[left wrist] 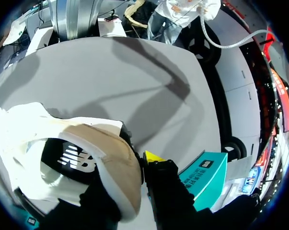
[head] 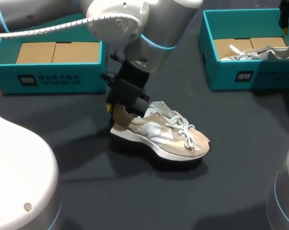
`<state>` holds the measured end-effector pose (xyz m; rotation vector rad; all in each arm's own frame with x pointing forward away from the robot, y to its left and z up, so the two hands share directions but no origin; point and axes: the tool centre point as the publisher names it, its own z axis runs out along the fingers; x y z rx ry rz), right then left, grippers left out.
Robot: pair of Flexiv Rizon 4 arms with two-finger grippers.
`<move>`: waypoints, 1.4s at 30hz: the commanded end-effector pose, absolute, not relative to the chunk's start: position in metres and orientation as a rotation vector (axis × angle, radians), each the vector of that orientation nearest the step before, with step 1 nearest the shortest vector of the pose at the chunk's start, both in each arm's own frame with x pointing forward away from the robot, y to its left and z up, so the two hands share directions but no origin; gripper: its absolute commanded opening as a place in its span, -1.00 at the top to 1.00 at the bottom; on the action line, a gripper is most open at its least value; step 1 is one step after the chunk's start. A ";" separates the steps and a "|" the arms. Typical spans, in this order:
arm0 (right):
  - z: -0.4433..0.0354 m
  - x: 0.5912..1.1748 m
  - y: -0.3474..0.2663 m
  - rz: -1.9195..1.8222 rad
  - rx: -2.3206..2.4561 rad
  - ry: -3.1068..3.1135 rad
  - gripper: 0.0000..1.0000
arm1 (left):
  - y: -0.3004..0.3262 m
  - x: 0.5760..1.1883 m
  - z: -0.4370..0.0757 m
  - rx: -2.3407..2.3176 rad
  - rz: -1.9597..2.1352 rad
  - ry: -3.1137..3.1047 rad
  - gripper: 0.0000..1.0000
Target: Take the shoe out of the shoebox, open the shoe tongue, remove and reinsert the insole, then place the shoe into the shoebox
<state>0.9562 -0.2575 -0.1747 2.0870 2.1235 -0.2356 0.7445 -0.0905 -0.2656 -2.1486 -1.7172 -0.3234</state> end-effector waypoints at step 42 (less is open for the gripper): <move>-0.174 0.955 -0.258 -0.235 2.087 2.123 -1.00 | -0.111 0.719 -0.329 -2.120 -0.295 -1.995 1.00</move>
